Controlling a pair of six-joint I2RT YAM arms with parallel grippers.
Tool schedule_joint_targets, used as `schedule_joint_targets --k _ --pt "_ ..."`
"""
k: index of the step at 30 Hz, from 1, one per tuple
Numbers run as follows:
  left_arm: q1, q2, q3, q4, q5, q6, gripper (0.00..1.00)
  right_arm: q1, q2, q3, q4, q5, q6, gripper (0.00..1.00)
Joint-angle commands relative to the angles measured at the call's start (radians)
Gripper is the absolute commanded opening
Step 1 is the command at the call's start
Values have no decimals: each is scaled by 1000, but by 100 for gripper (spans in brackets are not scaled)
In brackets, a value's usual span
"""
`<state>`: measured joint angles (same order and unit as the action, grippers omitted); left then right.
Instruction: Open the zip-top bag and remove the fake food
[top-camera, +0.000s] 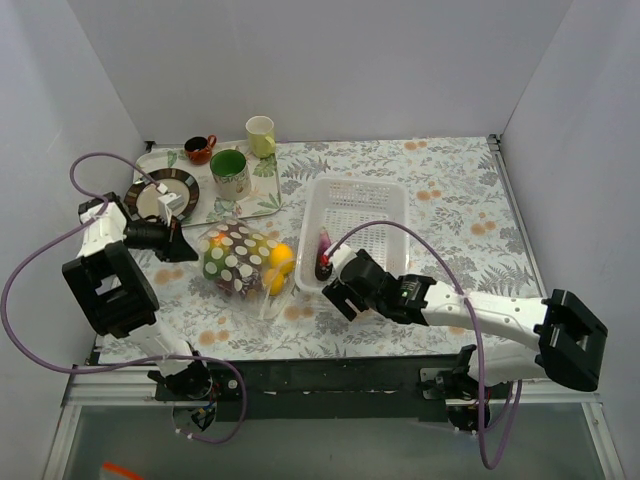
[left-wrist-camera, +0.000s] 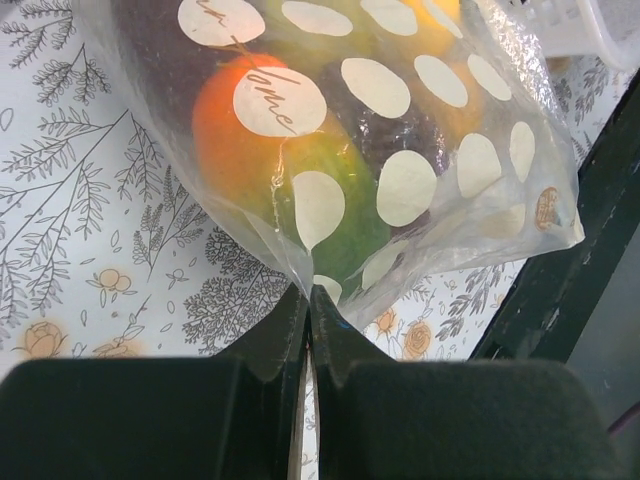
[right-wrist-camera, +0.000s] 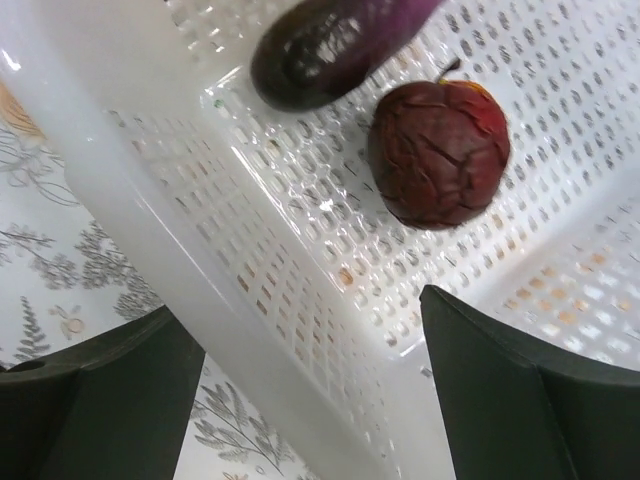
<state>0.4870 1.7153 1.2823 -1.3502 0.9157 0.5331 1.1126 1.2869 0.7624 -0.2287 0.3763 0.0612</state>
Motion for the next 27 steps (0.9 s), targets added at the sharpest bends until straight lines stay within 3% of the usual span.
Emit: schedule_joint_targets --k 1,3,7,13,16,27 --pt "-24 -124 46 -38 -26 2 0 16 -69 76 -109 165 28 88" --pt "-28 -125 49 -38 -35 7 0 70 -74 154 -22 132 -18 88" --pt "-28 -60 57 -38 -49 -5 0 82 76 330 84 -48 -18 89" --pt "-27 -22 20 -36 -60 11 0 81 260 410 339 -267 5 82" --pt "-21 -10 0 -27 -87 28 0 70 375 452 333 -303 17 79" --pt "15 13 -52 68 -176 25 0 6 405 293 428 -330 69 77"
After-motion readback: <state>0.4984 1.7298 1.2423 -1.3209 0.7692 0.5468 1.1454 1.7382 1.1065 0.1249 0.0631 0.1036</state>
